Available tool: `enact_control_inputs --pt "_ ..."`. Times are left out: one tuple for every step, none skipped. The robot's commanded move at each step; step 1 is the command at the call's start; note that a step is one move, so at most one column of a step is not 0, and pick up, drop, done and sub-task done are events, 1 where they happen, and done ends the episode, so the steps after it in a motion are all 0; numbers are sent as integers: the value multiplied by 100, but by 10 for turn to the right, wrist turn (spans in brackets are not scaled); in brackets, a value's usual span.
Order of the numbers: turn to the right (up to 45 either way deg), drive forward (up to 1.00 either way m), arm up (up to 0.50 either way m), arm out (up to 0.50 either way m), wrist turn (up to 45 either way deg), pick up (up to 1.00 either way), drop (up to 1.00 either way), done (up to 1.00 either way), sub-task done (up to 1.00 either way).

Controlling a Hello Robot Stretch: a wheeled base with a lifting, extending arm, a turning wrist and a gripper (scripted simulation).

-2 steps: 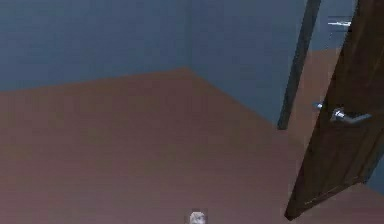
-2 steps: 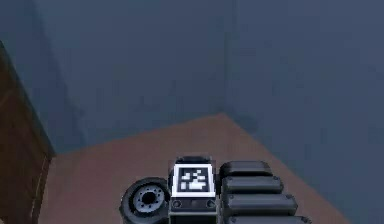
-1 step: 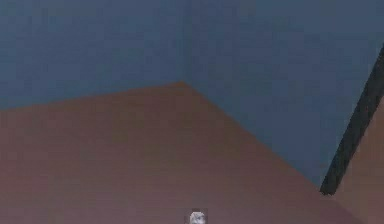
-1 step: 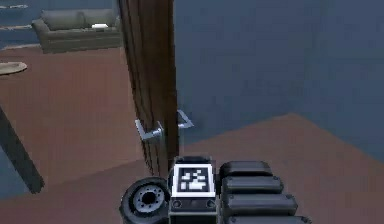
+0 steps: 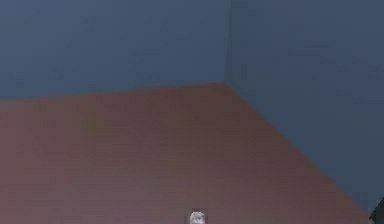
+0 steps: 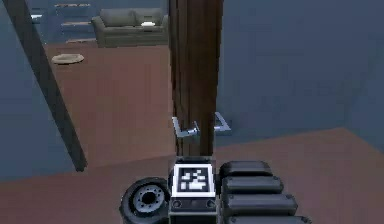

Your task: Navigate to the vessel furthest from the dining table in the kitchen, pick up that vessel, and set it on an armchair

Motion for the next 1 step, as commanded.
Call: enact_control_inputs --pt "0 5 0 0 0 0 0 0 0"
